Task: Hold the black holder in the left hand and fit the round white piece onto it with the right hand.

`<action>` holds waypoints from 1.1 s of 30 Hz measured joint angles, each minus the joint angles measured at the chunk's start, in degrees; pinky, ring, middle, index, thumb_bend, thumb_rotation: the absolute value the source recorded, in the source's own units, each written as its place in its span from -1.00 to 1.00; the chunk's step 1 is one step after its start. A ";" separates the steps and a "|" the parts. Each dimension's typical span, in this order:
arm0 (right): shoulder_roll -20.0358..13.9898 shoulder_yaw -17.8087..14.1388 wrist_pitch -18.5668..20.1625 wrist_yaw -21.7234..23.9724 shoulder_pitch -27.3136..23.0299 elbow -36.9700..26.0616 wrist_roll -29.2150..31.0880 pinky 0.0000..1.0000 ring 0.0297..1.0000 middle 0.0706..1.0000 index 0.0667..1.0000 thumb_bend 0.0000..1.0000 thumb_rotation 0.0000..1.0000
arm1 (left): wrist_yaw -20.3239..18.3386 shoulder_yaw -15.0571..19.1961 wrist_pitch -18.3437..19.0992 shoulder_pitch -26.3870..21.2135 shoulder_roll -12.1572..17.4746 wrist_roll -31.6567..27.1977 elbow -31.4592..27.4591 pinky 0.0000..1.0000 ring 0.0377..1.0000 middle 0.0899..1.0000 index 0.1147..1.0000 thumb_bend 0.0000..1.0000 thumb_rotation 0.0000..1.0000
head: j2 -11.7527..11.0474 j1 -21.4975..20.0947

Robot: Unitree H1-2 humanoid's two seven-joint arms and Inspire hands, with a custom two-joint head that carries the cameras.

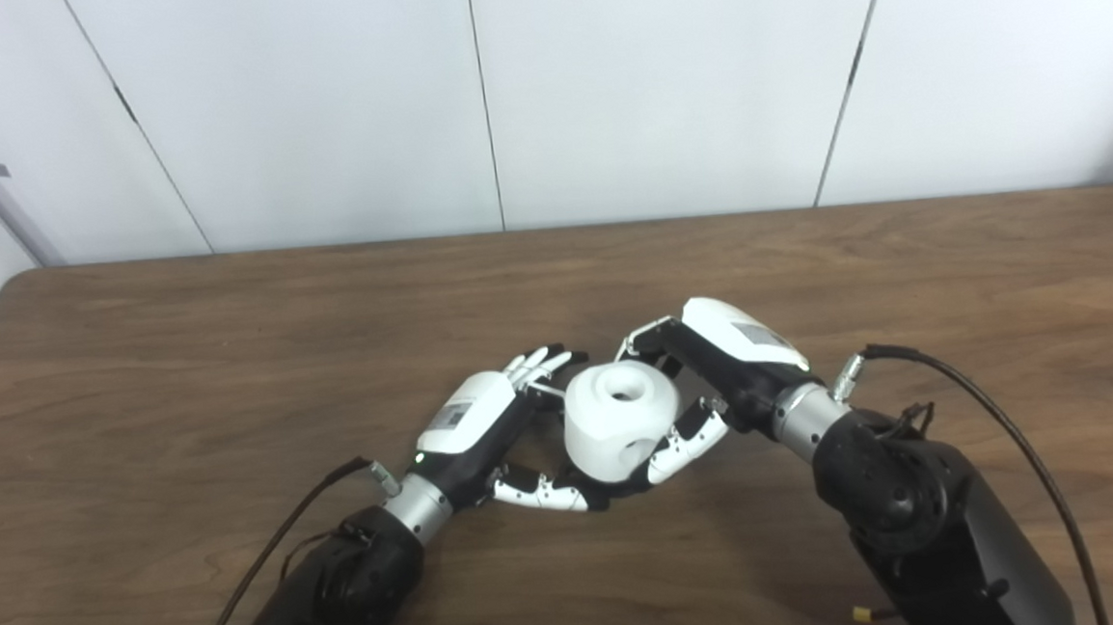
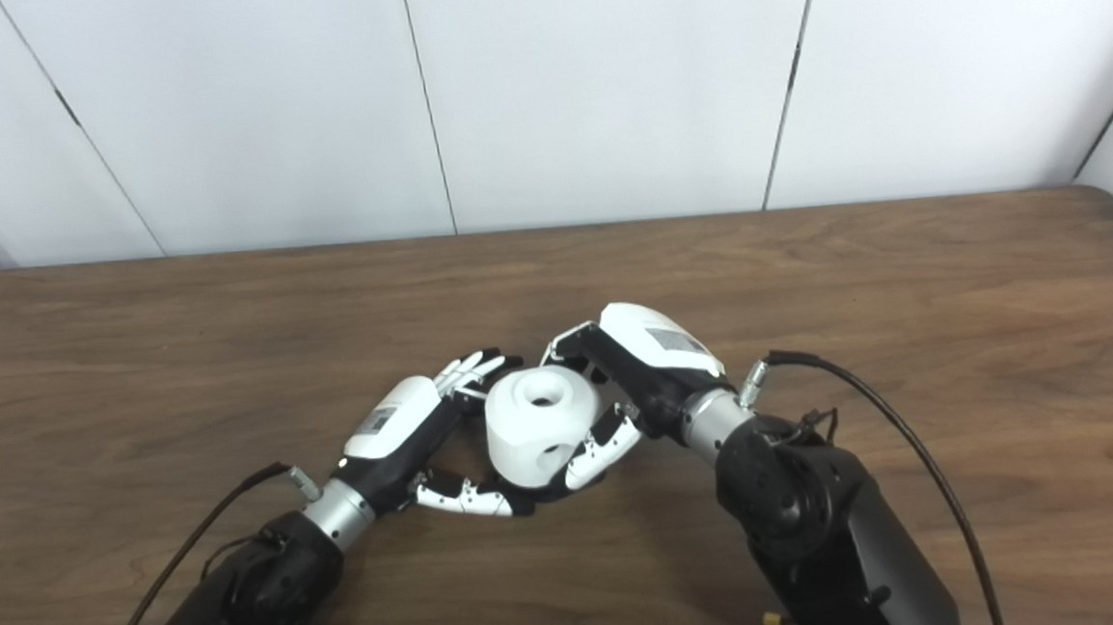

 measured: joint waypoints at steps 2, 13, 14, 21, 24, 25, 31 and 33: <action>-0.26 0.38 0.01 0.16 -0.29 0.00 -0.01 0.40 0.47 0.40 -0.11 0.04 -0.72 | -0.01 0.00 0.03 0.00 -0.01 0.00 -0.02 1.00 1.00 0.89 -0.17 0.05 -0.88 | 0.09 0.00; -1.56 1.21 -0.63 0.30 -1.10 0.05 0.84 0.33 0.42 0.38 -0.10 0.03 -0.70 | -0.11 -0.03 0.21 0.00 -0.04 0.00 -0.20 1.00 1.00 0.90 -0.17 0.05 -0.87 | 0.18 0.09; -1.78 1.21 -0.71 0.36 -1.19 0.05 1.07 0.31 0.41 0.38 -0.09 0.03 -0.70 | -0.13 -0.04 0.21 -0.01 -0.04 0.00 -0.20 1.00 1.00 0.90 -0.17 0.05 -0.88 | 0.09 0.09; -2.51 1.16 -0.84 1.73 -1.48 -0.11 1.80 0.20 0.38 0.50 0.74 0.65 -0.53 | -0.15 -0.05 0.22 -0.03 -0.07 0.01 -0.19 1.00 1.00 0.90 -0.17 0.05 -0.88 | 0.00 0.00; -2.46 0.60 -1.03 1.57 -1.45 -0.26 2.12 0.18 0.39 0.51 0.76 0.67 -0.55 | -0.15 -0.05 0.24 -0.03 -0.09 0.02 -0.19 1.00 1.00 0.89 -0.17 0.05 -0.88 | 0.00 -0.09; -2.43 0.26 -1.21 1.41 -1.45 -0.34 2.24 0.18 0.38 0.51 0.76 0.67 -0.56 | -0.15 -0.05 0.24 -0.03 -0.10 0.01 -0.19 1.00 1.00 0.89 -0.17 0.05 -0.88 | 0.00 -0.09; -2.31 -0.47 -1.46 0.52 -1.45 -0.66 2.35 0.15 0.36 0.49 0.74 0.67 -0.58 | -0.27 -0.05 0.45 -0.02 -0.09 0.01 -0.32 1.00 1.00 0.90 -0.17 0.05 -0.88 | 0.18 -0.17; -2.23 -0.48 -1.45 0.50 -1.45 -0.66 2.32 0.16 0.35 0.48 0.72 0.67 -0.59 | -0.34 -0.05 0.50 -0.02 -0.08 0.01 -0.36 1.00 1.00 0.90 -0.17 0.05 -0.88 | 0.18 -0.18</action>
